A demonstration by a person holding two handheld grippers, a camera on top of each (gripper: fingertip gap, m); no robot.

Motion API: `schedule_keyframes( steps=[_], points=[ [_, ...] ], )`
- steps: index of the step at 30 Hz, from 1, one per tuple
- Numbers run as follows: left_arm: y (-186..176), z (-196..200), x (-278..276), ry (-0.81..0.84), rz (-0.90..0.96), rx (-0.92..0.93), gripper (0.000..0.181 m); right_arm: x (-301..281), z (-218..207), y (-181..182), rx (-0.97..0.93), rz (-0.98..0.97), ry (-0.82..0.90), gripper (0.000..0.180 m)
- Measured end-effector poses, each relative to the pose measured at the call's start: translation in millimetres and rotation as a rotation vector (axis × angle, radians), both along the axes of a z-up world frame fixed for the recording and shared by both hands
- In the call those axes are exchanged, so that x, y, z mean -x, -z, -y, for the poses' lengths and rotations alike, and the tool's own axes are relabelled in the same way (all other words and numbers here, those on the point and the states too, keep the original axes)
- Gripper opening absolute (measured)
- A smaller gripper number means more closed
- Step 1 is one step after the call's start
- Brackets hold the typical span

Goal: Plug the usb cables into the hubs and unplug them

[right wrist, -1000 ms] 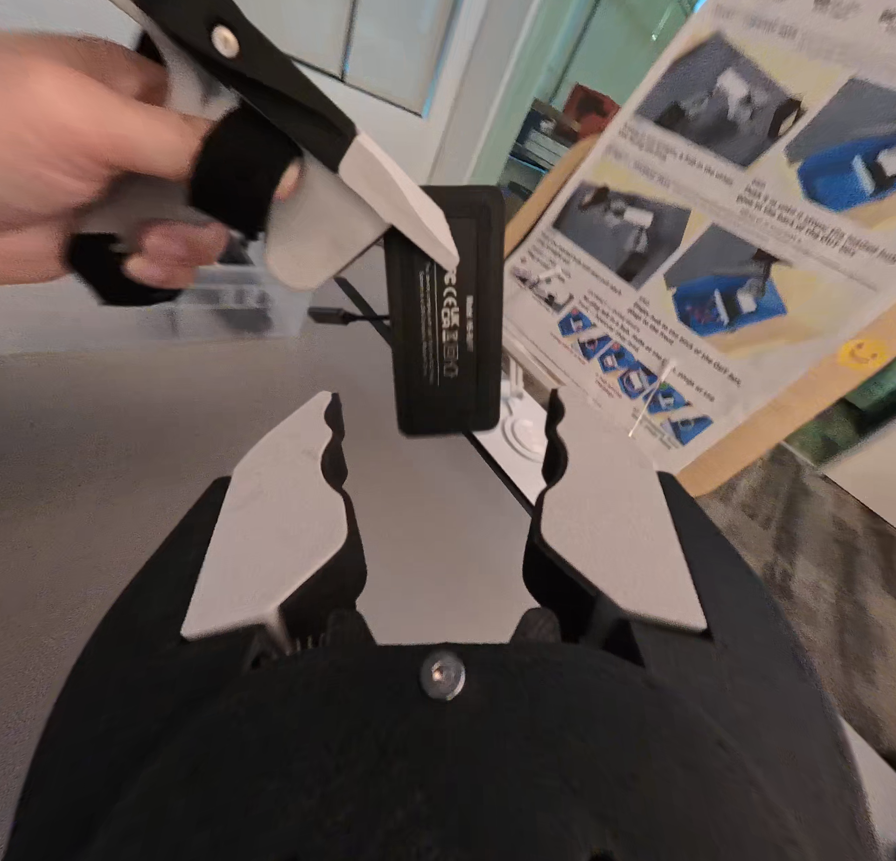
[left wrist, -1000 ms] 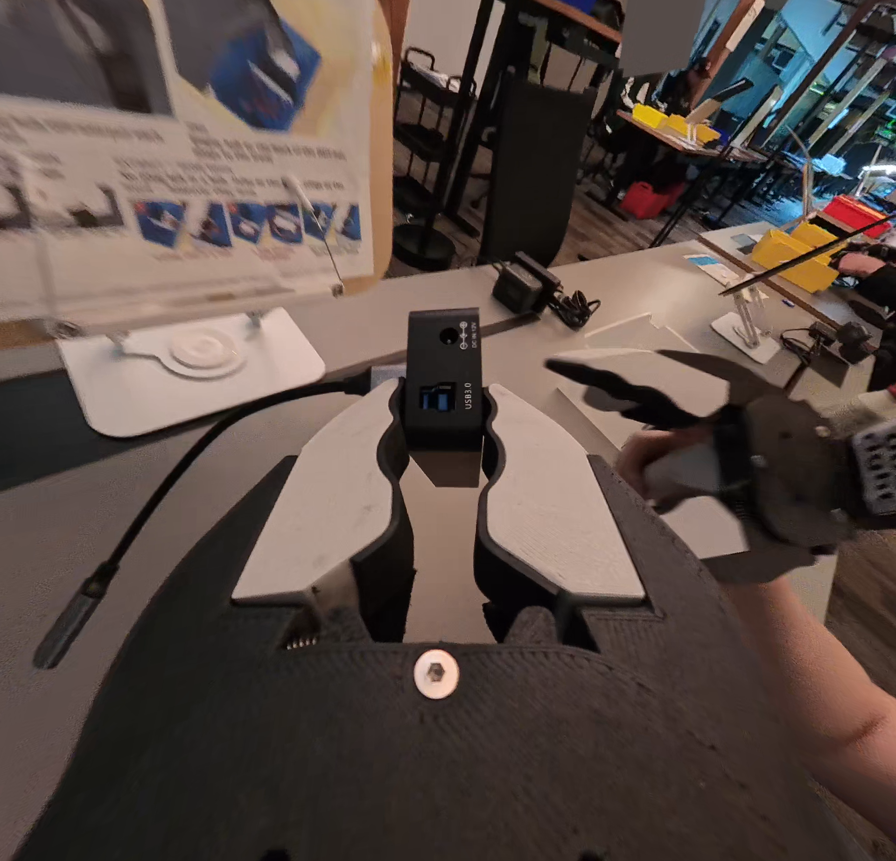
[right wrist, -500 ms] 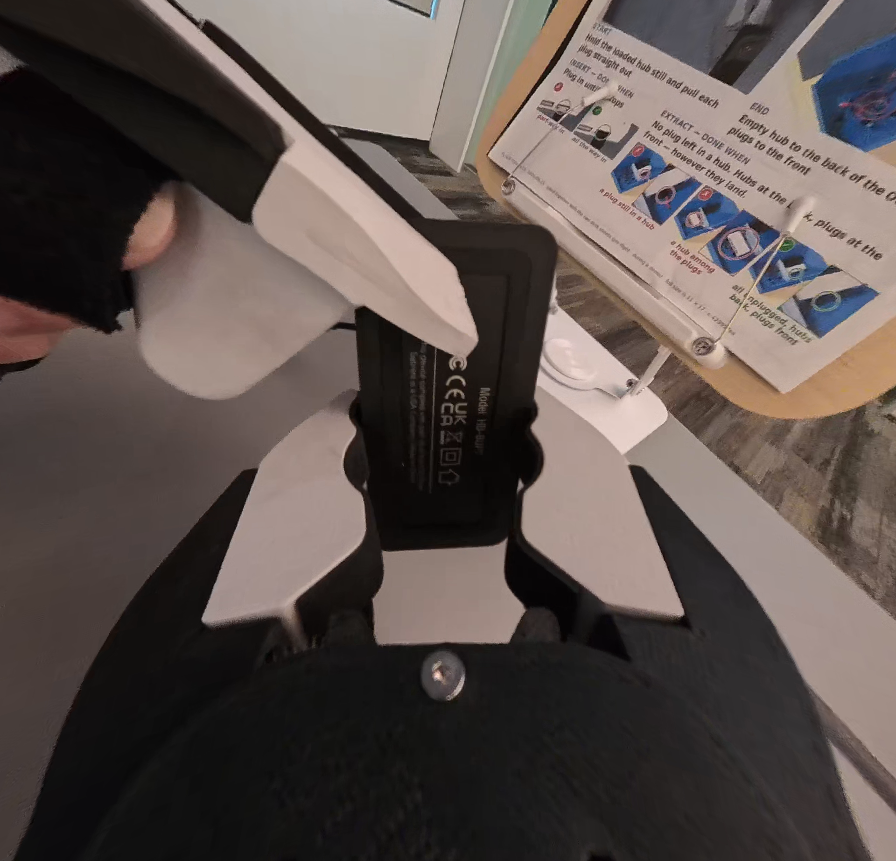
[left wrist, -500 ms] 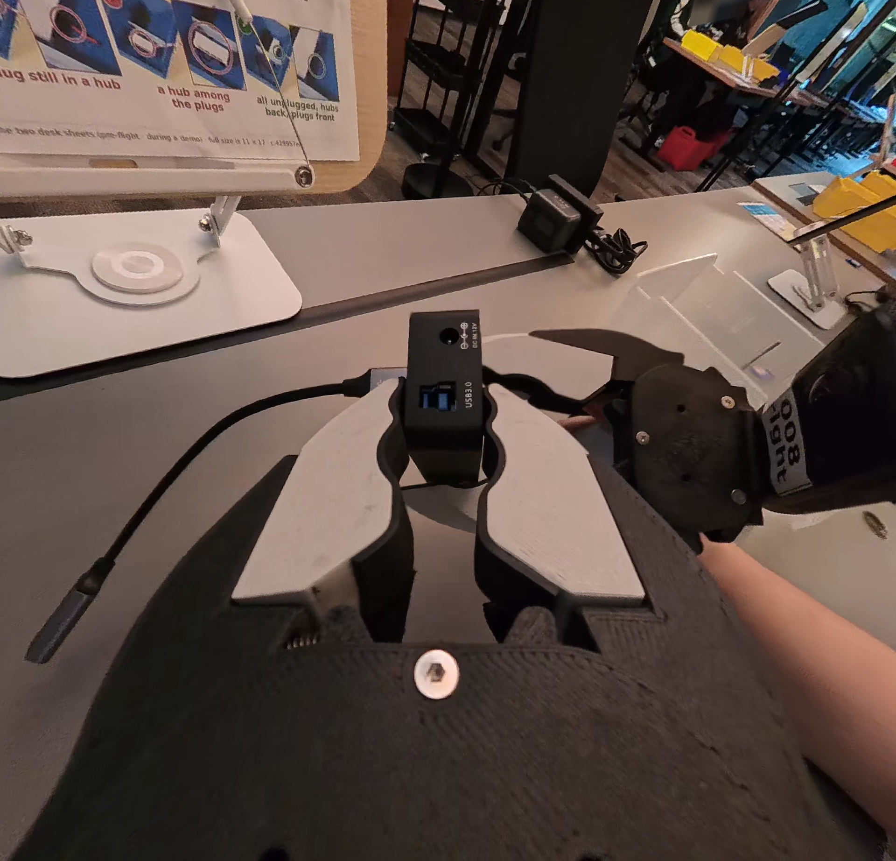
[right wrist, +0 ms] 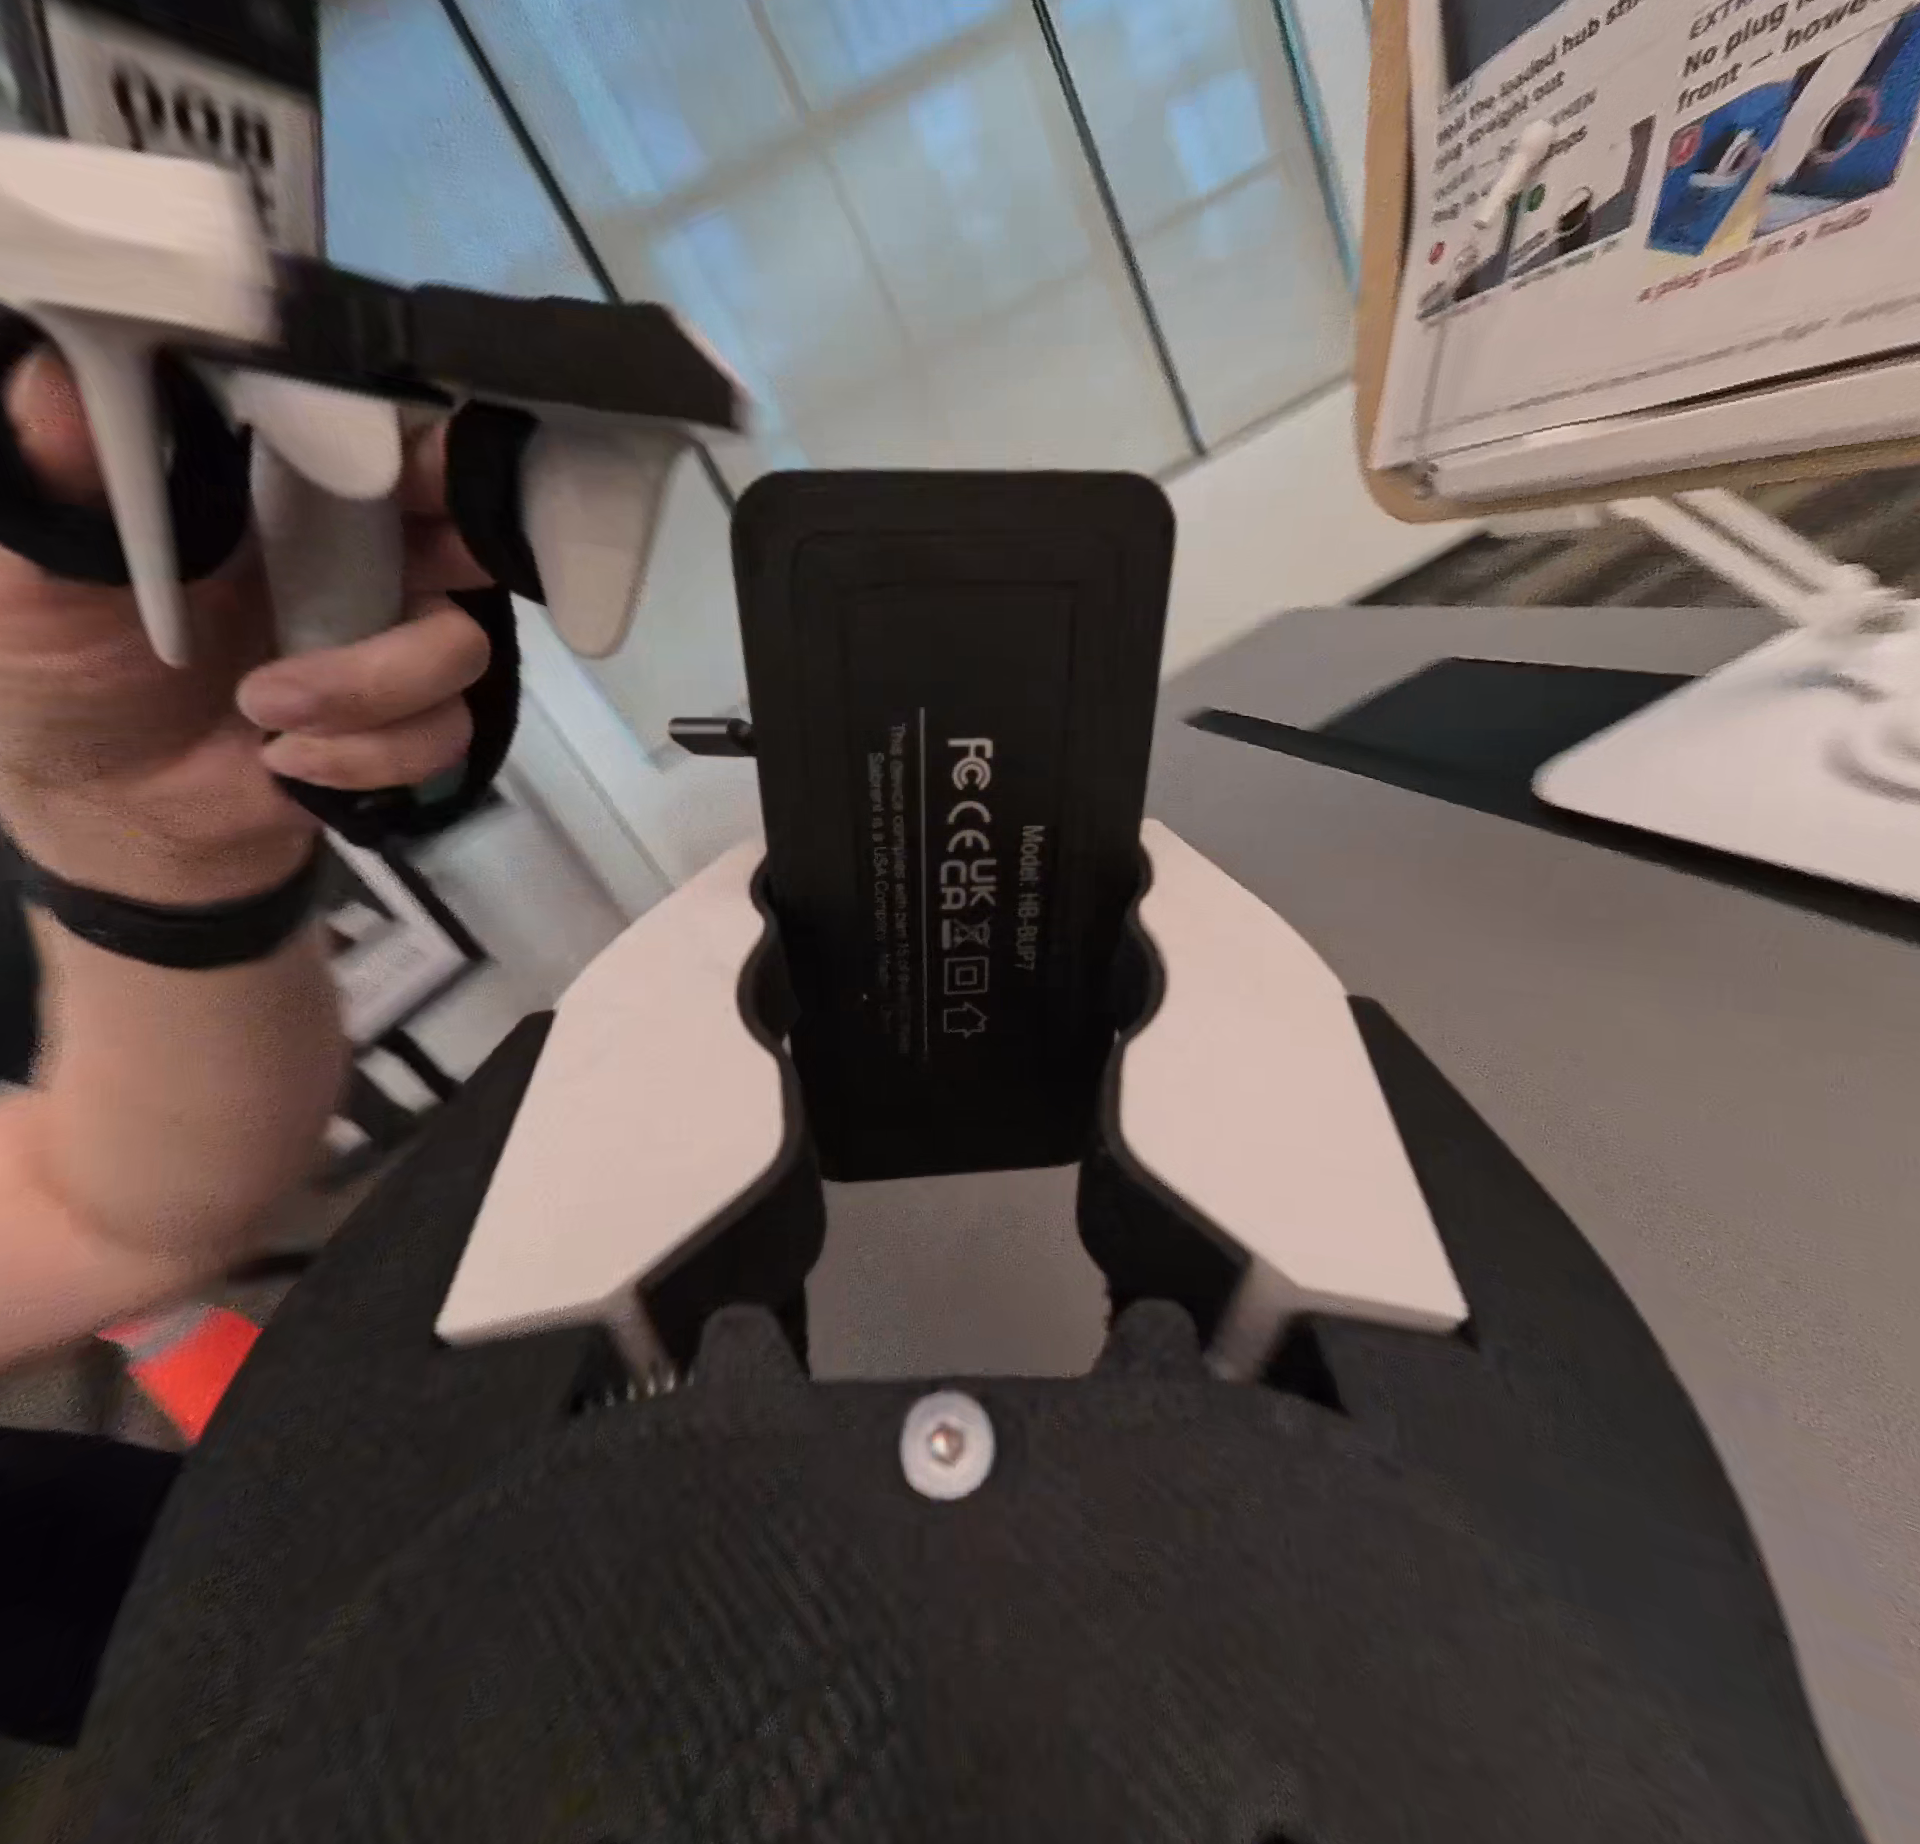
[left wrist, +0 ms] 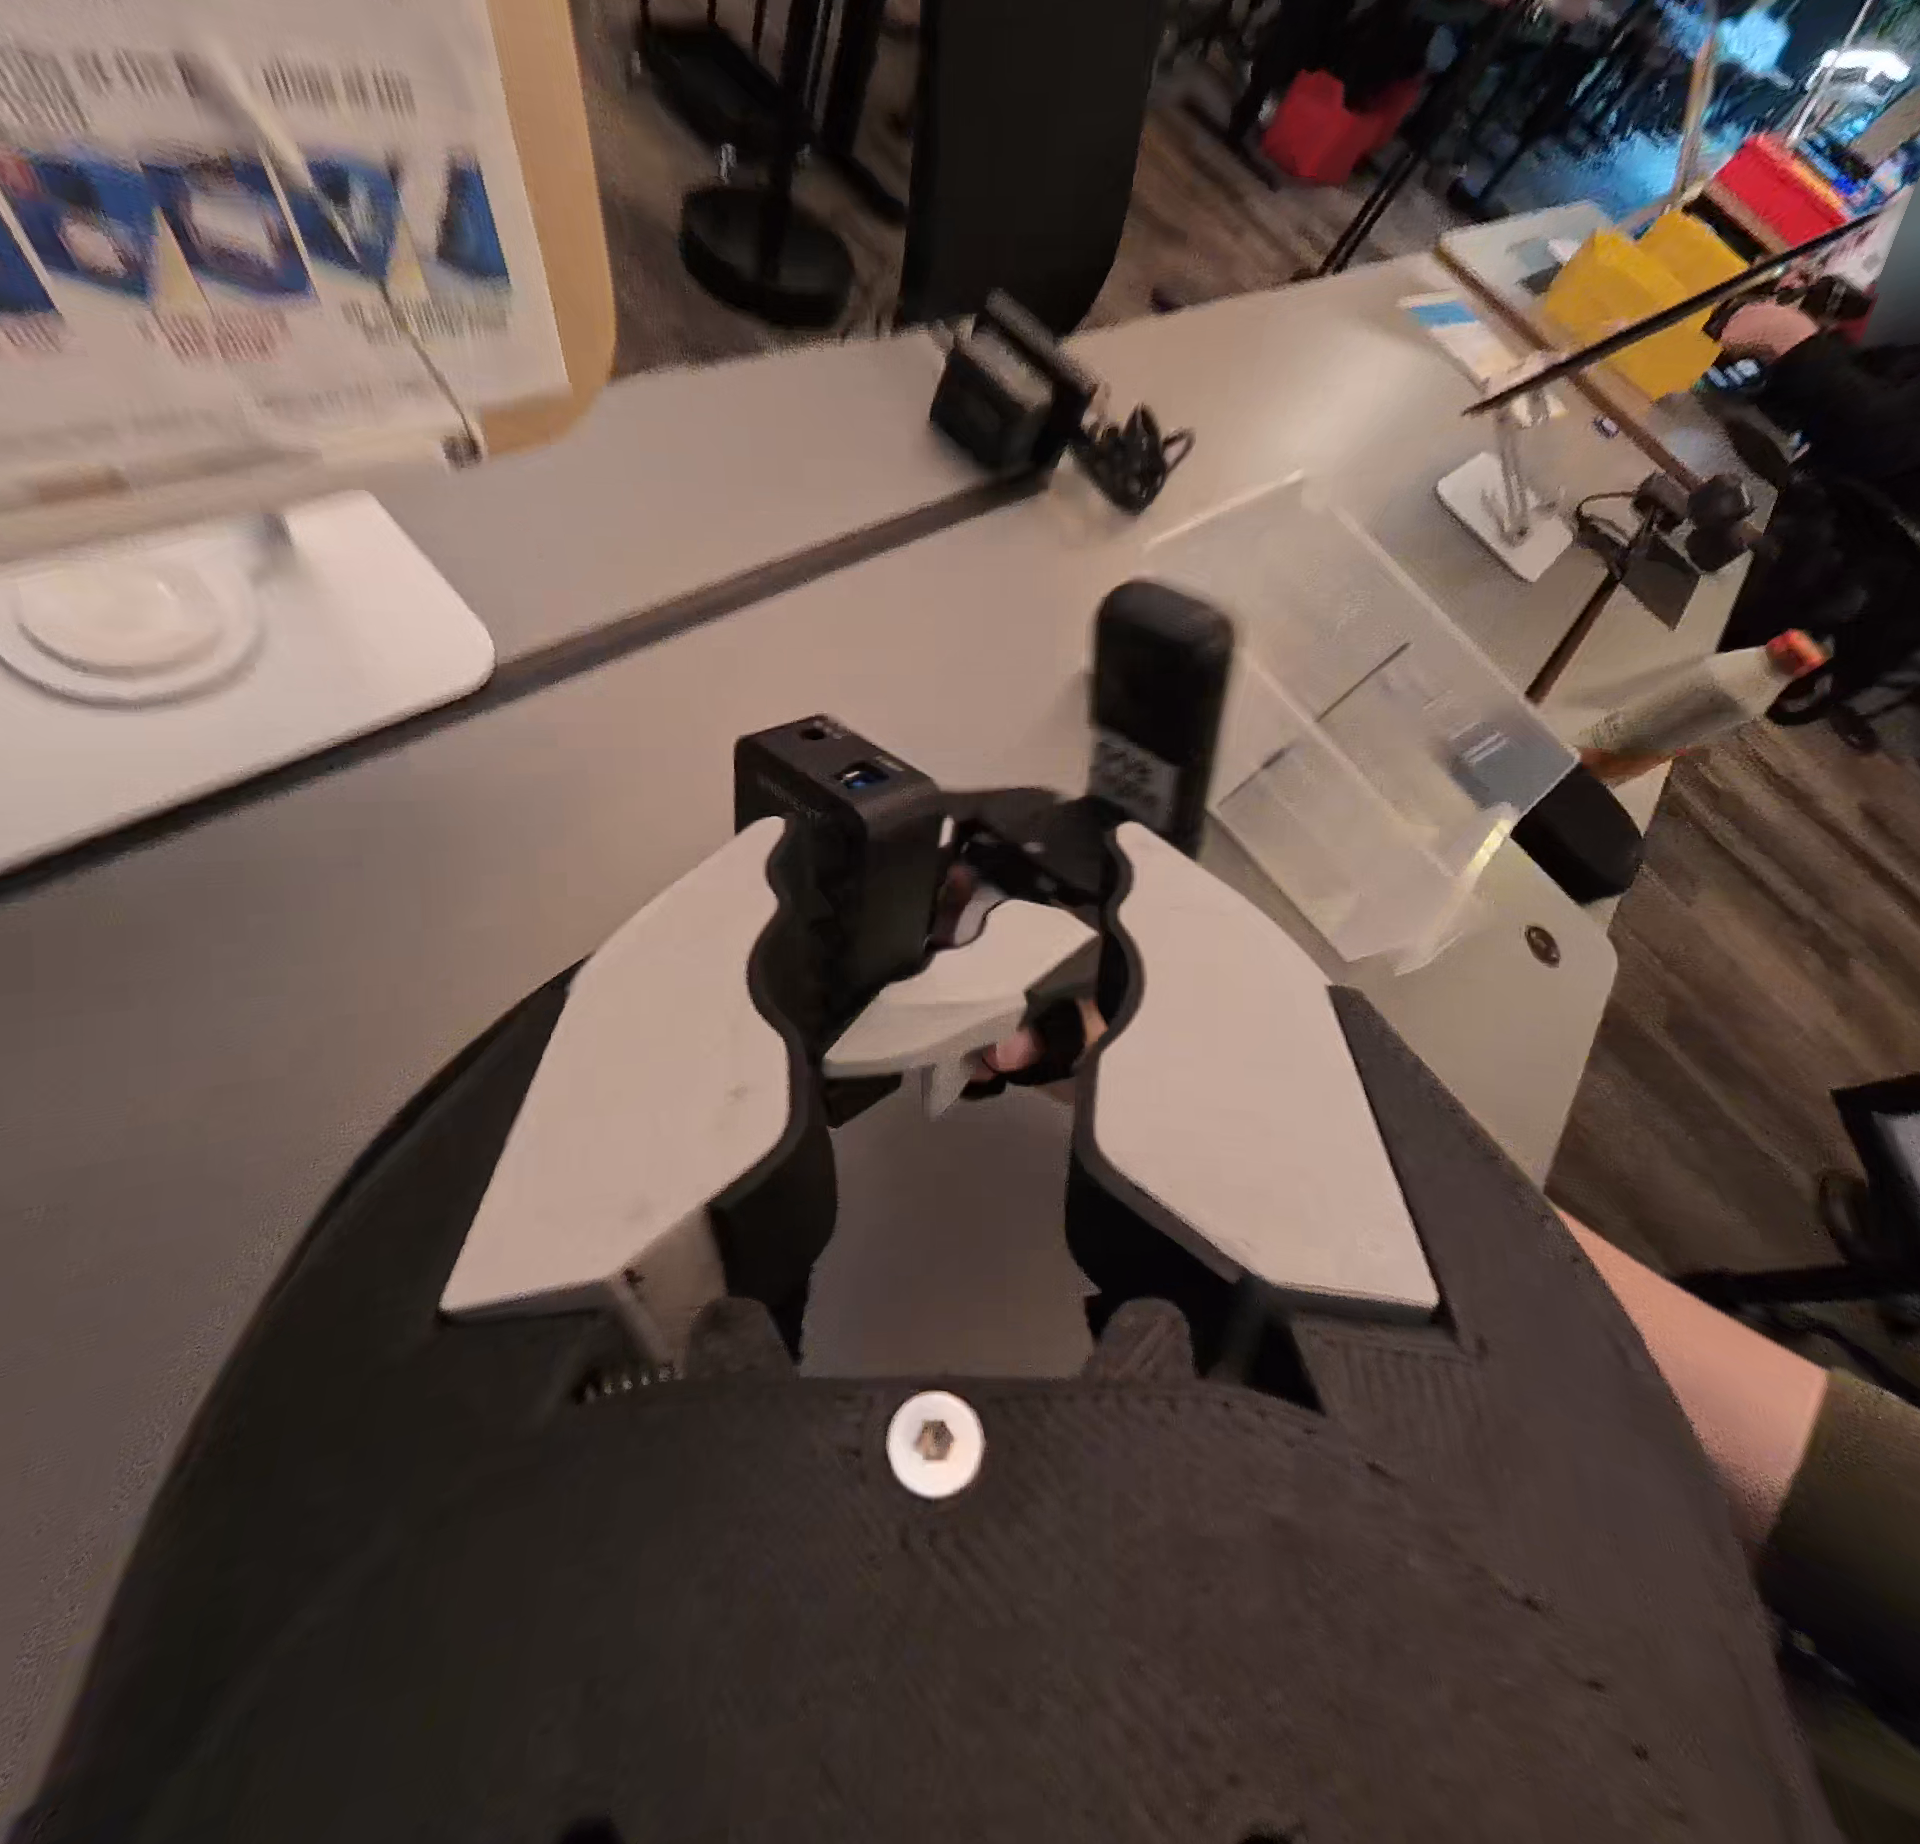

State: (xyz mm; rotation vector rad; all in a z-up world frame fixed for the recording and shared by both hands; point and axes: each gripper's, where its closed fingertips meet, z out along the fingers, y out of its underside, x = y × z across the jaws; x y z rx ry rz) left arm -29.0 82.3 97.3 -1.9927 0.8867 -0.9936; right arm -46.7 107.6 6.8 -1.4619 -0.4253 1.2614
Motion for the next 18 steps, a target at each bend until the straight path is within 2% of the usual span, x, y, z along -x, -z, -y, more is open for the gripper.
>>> schedule_keyframes(
  steps=[3, 7, 10, 16, 18],
  points=[
    [-50, 21, 28, -0.061, 0.077, -0.194, 0.062, -9, 8, -21, 0.018, -0.241, -0.103, 0.060],
    [-64, 52, 76, -0.165, 0.254, -0.304, 0.068, -20, 35, -59, -0.093, -0.466, -0.267, 0.060],
    [-66, 76, 113, -0.206, 0.474, -0.309, 0.066, -16, 47, -70, -0.150, -0.460, -0.295, 0.060],
    [-64, 79, 201, -0.454, 0.620, -0.447, 0.071, -15, 33, -61, -0.110, -0.439, -0.211, 0.060],
    [-59, 72, 223, -0.509, 0.665, -0.423, 0.071, -21, 35, -60, -0.102, -0.510, -0.259, 0.060]
  ],
)
